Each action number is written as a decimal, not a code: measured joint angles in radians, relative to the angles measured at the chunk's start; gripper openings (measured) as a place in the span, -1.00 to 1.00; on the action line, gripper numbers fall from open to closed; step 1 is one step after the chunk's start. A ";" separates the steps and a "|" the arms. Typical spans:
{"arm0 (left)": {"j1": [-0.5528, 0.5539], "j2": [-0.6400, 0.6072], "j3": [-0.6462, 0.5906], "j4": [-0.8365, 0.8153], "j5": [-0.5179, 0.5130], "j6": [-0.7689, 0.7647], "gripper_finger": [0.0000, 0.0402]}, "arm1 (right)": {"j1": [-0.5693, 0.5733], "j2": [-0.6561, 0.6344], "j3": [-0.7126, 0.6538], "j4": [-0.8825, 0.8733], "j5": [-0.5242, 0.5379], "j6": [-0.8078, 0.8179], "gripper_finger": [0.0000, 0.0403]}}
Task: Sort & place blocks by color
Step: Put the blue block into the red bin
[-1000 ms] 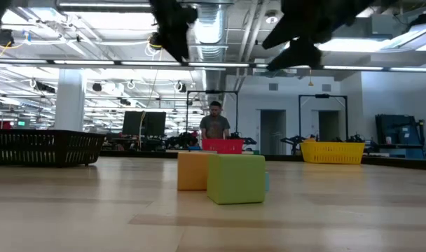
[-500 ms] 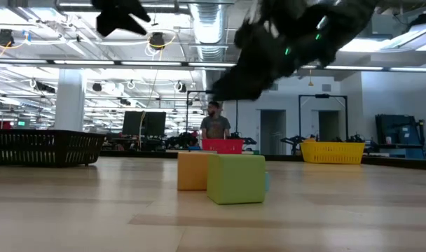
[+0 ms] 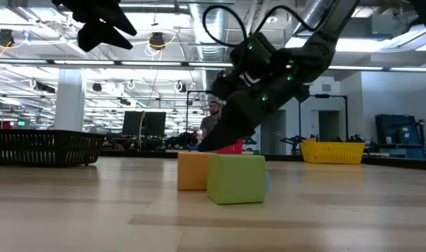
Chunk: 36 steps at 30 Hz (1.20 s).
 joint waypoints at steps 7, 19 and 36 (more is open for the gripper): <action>0.000 0.001 0.000 0.001 0.000 0.009 -0.16 | 0.012 0.067 0.019 0.000 -0.006 0.006 0.50; 0.000 0.001 0.000 0.001 -0.003 0.021 -0.16 | 0.009 0.007 0.017 -0.067 0.004 0.164 -0.39; 0.001 0.002 0.000 0.024 -0.106 0.029 -0.16 | -0.425 -0.147 0.334 -0.544 0.097 0.212 -0.41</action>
